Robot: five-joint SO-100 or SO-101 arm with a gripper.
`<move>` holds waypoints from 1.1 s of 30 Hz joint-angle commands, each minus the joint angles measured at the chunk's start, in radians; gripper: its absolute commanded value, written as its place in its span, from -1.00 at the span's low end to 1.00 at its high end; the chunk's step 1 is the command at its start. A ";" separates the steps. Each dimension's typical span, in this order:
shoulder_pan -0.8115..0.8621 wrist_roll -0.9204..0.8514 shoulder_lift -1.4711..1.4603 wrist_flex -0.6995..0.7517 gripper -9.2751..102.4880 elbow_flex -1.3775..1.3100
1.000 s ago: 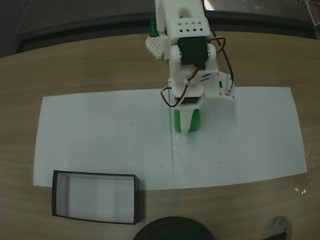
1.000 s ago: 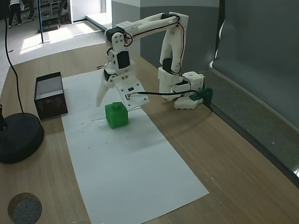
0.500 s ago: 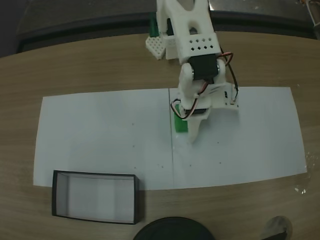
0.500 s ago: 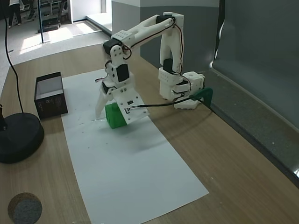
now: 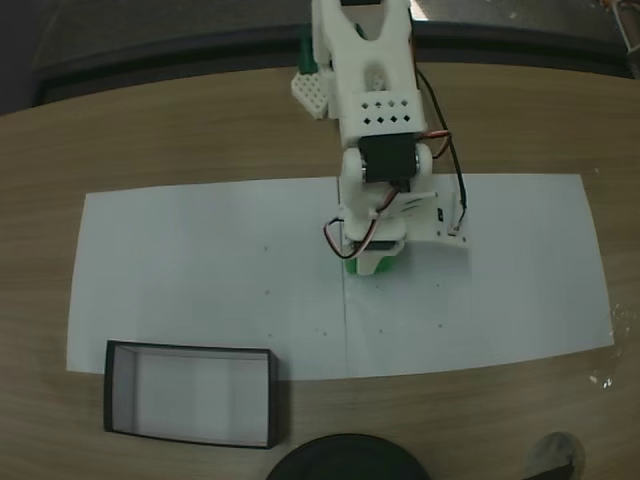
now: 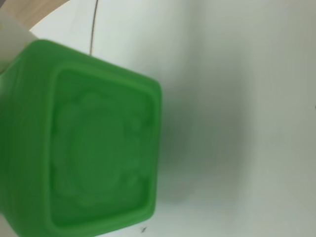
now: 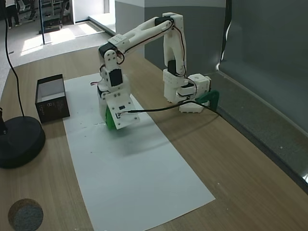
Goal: Grab a green square and put it in the box.
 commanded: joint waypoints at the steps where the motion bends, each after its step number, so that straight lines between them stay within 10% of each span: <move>1: 0.044 -0.003 0.129 0.074 -0.57 -0.285; 16: 0.456 0.002 -0.250 -0.115 -0.58 -1.117; 33: 0.482 0.006 -0.798 -0.109 -0.34 -1.454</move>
